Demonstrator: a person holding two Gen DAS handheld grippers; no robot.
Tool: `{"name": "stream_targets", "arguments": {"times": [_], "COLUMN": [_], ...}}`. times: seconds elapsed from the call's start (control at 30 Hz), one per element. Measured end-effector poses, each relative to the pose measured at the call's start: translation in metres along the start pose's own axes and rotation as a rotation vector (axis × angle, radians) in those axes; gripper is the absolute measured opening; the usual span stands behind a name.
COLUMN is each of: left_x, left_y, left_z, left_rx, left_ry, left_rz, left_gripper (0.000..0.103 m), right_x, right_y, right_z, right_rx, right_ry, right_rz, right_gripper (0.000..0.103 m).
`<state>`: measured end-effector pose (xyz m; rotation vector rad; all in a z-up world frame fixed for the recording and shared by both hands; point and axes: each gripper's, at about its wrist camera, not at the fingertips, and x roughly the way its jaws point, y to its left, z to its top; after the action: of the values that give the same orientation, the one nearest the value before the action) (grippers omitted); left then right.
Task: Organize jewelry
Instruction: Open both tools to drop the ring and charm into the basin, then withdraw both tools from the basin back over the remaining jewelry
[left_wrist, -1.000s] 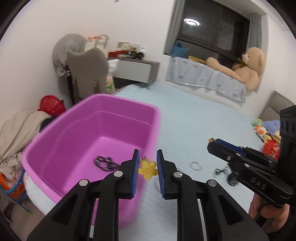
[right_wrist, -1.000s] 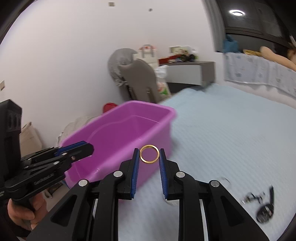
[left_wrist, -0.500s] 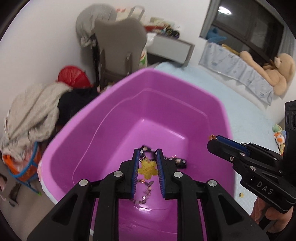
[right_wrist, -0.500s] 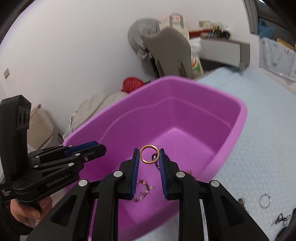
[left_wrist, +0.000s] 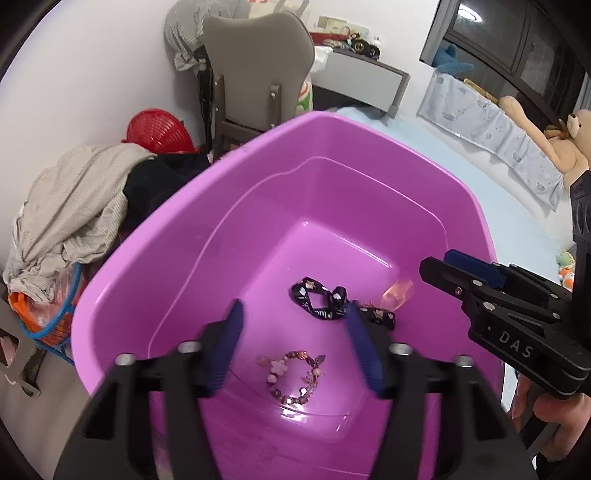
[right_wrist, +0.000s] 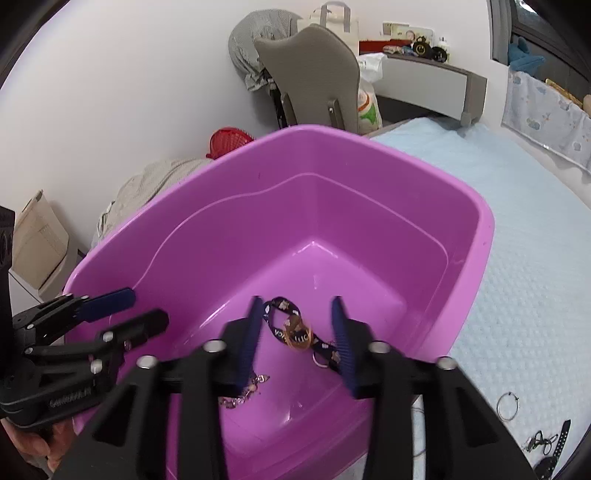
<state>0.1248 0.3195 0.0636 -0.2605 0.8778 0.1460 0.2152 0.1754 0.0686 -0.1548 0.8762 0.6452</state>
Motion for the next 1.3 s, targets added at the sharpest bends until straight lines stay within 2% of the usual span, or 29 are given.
{"name": "stream_targets", "arguments": {"times": [0.03,0.27,0.77,0.87,1.0,1.13,1.2,1.3], "left_x": [-0.002,-0.008,-0.017,-0.020,-0.027,-0.036,-0.041,-0.051], "left_y": [-0.002,-0.002,-0.005,-0.005,-0.005,-0.009,-0.010,-0.013], "left_z": [0.000,-0.002,-0.002,-0.001,-0.001,-0.001,-0.001,-0.003], "left_rx": [0.010,0.010,-0.002,-0.011,-0.025,-0.021,-0.021,-0.028], "left_ry": [-0.009,-0.024,-0.037,-0.044,-0.051,-0.066,-0.073,-0.096], "left_rz": [0.010,0.026,0.046,0.055,0.052,0.058,0.062,0.066], "left_gripper": [0.064,0.071,0.071,0.071,0.076,0.076,0.084,0.087], "right_x": [-0.002,-0.007,-0.014,-0.017,-0.022,-0.034,-0.039,-0.048], "right_y": [0.001,-0.005,-0.006,-0.006,-0.005,-0.005,-0.005,-0.005], "right_z": [0.000,-0.003,-0.007,-0.009,-0.011,-0.016,-0.018,-0.023], "right_rx": [-0.006,0.003,0.037,0.045,0.052,0.055,0.058,0.059], "right_ry": [-0.009,-0.023,-0.029,-0.031,-0.037,-0.054,-0.060,-0.068], "right_rz": [-0.010,-0.009,0.000,0.012,0.019,0.021,0.023,0.025], "right_gripper": [0.047,0.047,0.048,0.054,0.055,0.060,0.062,0.063]}}
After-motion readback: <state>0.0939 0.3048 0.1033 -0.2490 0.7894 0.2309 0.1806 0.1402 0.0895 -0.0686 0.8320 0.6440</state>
